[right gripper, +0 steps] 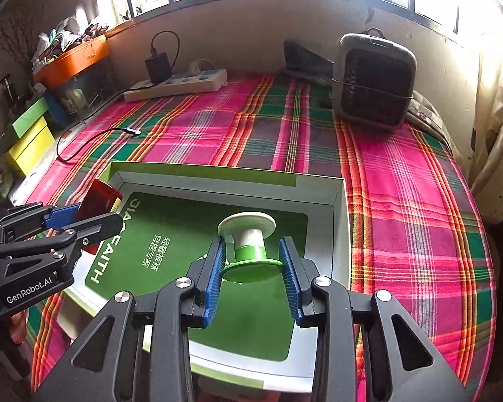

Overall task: Organize rigid objects
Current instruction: 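Lift and carry the jar and spool over the green tray with both grippers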

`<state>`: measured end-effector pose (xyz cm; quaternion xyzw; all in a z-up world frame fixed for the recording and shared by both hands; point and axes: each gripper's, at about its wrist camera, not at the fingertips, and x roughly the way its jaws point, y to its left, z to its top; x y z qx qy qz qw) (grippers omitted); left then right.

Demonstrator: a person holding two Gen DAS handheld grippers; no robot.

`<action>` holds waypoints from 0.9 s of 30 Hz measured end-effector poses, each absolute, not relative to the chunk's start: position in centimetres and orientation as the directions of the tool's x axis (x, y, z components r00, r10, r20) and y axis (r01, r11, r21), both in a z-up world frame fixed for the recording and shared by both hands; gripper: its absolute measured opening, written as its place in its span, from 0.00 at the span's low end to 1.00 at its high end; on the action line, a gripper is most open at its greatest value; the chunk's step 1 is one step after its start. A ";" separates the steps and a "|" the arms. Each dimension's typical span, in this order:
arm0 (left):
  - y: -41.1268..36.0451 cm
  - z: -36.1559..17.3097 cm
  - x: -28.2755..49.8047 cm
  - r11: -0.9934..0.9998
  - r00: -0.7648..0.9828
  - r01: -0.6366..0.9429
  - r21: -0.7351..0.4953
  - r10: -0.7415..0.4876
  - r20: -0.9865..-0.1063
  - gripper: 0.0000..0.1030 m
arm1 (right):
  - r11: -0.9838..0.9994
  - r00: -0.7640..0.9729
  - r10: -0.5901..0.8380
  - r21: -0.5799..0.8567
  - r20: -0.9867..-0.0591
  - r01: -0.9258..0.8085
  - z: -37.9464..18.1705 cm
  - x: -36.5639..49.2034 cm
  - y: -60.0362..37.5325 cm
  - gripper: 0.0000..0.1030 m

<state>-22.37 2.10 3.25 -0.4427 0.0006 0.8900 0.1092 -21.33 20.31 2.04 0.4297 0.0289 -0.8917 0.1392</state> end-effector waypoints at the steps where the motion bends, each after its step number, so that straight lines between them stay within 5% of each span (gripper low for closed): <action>1: 2.2 3.1 -22.6 -0.977 -0.584 -0.194 -0.092 0.190 -0.789 0.32 | -0.960 -0.589 -0.220 0.066 -0.777 0.272 1.8 -21.5 20.3 0.34; 27: 2.4 1.6 -23.8 -0.979 -0.555 -0.180 -0.093 0.179 -0.812 0.33 | -0.967 -0.587 -0.184 0.038 -0.788 0.253 0.7 -22.6 20.1 0.37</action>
